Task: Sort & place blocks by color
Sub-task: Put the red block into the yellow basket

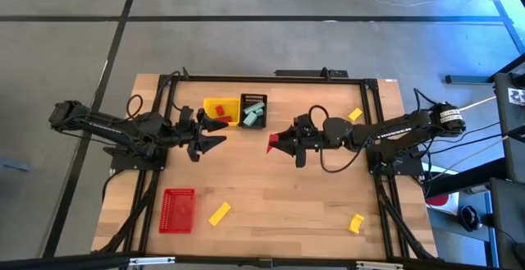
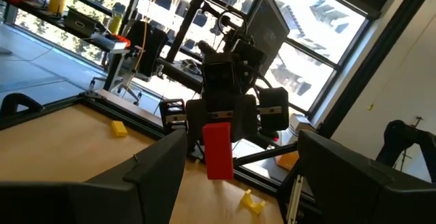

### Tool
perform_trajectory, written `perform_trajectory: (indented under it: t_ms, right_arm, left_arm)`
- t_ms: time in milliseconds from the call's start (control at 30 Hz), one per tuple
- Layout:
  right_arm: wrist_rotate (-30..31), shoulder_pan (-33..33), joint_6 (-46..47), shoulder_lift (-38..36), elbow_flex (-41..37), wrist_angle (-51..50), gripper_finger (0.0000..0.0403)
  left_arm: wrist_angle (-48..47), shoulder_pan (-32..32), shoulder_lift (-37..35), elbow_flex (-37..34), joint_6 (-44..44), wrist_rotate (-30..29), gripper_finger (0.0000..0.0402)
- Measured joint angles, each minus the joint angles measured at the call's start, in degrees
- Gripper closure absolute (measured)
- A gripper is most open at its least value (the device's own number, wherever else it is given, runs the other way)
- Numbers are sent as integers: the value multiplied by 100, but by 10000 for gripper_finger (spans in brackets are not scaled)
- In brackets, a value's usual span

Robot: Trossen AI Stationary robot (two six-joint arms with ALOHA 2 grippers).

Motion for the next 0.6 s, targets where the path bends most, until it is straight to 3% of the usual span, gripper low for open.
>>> perform_trajectory:
  t_ms: [400, 600]
  right_arm:
    - [-9, 0, 29, 3, 0, -99, 272]
    - [159, 0, 163, 523, 47, -122, 272]
  left_arm:
    - [22, 0, 0, -2, 15, -27, 129]
    - [142, -2, 0, -8, 59, -182, 129]
